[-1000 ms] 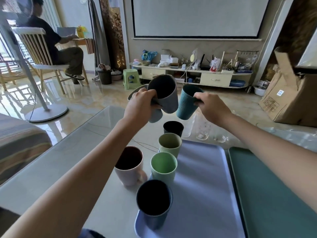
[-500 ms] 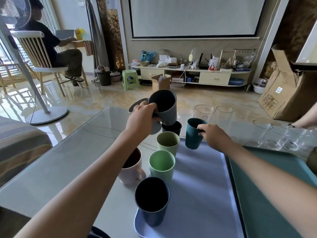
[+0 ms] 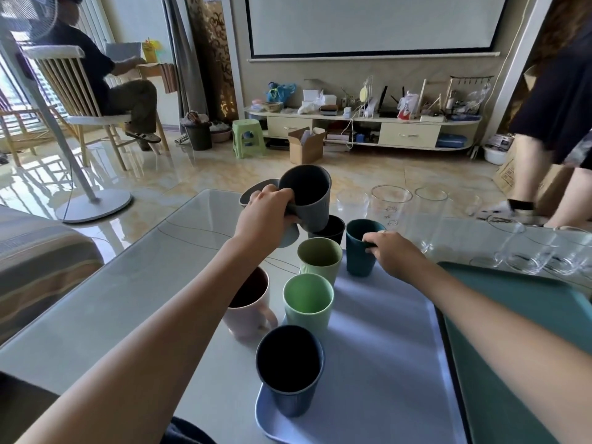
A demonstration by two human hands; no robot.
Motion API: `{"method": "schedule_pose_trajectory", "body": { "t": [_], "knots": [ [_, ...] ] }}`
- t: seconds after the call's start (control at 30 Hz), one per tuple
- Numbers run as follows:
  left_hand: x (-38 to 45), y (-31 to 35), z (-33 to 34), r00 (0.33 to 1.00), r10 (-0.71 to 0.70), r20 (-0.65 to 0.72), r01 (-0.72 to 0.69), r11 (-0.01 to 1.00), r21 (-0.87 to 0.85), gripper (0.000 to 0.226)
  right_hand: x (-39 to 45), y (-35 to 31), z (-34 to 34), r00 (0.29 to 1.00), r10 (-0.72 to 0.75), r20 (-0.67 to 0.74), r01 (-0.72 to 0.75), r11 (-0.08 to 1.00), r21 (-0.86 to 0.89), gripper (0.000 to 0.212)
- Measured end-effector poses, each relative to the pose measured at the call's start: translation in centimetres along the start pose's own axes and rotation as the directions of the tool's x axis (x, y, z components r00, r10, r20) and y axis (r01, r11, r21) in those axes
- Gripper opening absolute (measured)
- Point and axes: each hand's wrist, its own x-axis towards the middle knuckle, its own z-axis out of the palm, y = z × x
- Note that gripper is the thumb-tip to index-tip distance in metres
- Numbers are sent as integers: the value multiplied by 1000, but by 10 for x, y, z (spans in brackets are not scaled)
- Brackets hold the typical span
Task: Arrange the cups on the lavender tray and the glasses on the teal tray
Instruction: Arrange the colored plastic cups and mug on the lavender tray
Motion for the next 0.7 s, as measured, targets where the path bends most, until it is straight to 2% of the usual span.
{"method": "schedule_pose_trajectory", "body": {
  "t": [0.13, 0.3, 0.47, 0.53, 0.63, 0.7],
  "knots": [
    [0, 2, 0, 1000, 7, 6, -7, 1000, 2, 24, -1, -1, -1, 1000, -17, 11, 17, 1000, 7, 18],
    [0, 2, -1, 1000, -1, 14, 1, 1000, -3, 24, -6, -3, -5, 1000, 6, -7, -6, 1000, -22, 10],
    [1, 7, -3, 1000, 14, 3, -14, 1000, -13, 23, -11, -14, -24, 962, 0, -272, -16, 998, -56, 35],
    [1, 14, -5, 999, 38, -19, -38, 999, -14, 23, -9, -20, -32, 942, -17, -335, 42, 997, 68, 47],
    [-2, 28, -8, 993, 116, -33, -116, 993, -22, 21, -8, -34, -45, 938, -48, -342, 168, 929, 331, 68],
    [-5, 41, -9, 985, 169, -19, -170, 985, -23, 22, -12, -41, -50, 932, -59, -357, 208, 894, 397, 72]
  ]
}}
